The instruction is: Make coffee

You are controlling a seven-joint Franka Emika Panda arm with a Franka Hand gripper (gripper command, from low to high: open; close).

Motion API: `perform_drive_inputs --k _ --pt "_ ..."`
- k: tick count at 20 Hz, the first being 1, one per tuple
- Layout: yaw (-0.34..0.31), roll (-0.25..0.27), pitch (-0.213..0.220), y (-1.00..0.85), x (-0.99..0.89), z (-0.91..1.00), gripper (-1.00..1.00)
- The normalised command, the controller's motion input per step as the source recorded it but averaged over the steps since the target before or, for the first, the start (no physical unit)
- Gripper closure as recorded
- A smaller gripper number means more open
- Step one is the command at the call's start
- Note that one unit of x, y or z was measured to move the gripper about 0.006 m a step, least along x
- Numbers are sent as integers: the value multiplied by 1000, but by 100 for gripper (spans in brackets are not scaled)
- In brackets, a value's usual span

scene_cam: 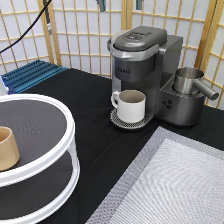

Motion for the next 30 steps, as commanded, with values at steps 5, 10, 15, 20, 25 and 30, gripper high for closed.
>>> perform_drive_inputs --k 5,10,15,20,25,30 --pt "375 -87 -85 0 -69 116 -100" --pt "364 -149 -86 0 -59 71 -100" --pt "327 -233 -69 0 -24 -12 -100" --pt "287 -191 -15 81 9 -73 -100" --pt "253 -46 1 385 108 -129 -100" --pt "195 0 39 364 367 -65 -100"
